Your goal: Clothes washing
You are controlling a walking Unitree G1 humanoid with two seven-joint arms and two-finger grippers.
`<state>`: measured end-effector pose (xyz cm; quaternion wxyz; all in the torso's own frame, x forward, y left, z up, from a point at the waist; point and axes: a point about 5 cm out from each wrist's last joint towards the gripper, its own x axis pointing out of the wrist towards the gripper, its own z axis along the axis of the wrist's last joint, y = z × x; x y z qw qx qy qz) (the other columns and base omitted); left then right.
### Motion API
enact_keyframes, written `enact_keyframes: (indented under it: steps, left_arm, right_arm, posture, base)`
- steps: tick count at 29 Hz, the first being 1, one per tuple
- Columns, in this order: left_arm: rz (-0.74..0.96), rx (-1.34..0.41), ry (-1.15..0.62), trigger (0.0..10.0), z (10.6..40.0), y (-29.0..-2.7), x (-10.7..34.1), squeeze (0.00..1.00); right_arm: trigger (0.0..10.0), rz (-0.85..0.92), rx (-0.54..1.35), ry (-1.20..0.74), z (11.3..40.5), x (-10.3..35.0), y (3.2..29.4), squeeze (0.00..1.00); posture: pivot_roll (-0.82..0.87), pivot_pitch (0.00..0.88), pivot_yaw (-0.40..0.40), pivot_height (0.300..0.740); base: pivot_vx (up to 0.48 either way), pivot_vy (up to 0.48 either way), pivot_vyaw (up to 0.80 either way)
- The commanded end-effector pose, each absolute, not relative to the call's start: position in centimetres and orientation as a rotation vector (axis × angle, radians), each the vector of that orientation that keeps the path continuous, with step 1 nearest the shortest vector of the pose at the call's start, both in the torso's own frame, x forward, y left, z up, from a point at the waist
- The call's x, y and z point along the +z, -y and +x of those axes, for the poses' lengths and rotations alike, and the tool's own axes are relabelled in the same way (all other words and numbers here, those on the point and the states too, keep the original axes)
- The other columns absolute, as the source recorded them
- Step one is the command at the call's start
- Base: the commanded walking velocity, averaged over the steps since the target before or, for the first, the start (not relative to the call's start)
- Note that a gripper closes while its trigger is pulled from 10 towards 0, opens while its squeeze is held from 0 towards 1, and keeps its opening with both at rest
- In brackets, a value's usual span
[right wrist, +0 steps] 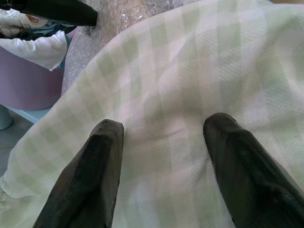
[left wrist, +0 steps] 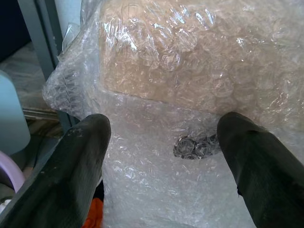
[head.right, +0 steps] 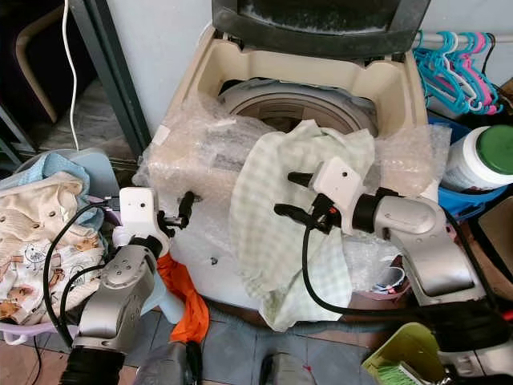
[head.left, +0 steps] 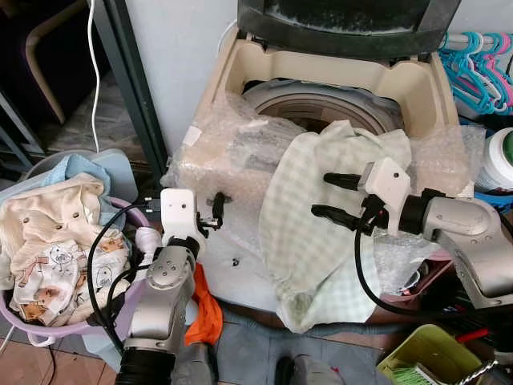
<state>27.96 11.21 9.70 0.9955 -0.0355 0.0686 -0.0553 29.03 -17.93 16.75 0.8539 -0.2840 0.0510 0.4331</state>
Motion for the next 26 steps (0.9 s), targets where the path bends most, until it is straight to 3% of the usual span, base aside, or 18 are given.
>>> enact_keyframes:
  steps: [1,2,13,21,26]
  left_arm:
    - [-0.066,-0.109,-0.141,10.0,27.8,-11.2,9.7,0.0]
    - [-0.067,-0.109,-0.14,10.0,27.8,-11.1,9.7,0.0]
    - [-0.07,-0.103,-0.142,10.0,27.9,-11.1,9.7,0.0]
    - [-0.073,-0.1,-0.142,10.0,28.0,-11.0,9.8,0.0]
    - [-0.075,-0.097,-0.14,10.0,28.0,-11.0,9.8,0.0]
  right_arm:
    - [3.3,-0.628,0.849,-0.132,29.2,15.9,18.1,0.0]
    - [0.0,-0.624,0.815,-0.136,29.4,15.6,18.1,0.0]
    - [0.0,-0.654,0.673,-0.12,30.6,15.1,19.0,0.0]
    - [0.0,-0.679,0.675,-0.109,31.3,15.6,19.1,0.0]
    - [0.0,-0.716,0.796,-0.127,31.7,16.2,19.1,0.0]
  posture:
    - [-0.06,0.095,-0.016,0.74]
    - [-0.06,0.095,-0.017,0.74]
    - [-0.06,0.103,-0.027,0.74]
    - [-0.06,0.104,-0.028,0.74]
    - [-0.06,0.101,-0.031,0.74]
  base:
    - [0.0,0.0,0.0]
    - [0.0,0.0,0.0]
    - [0.0,0.0,0.0]
    - [0.0,0.0,0.0]
    - [0.0,0.0,0.0]
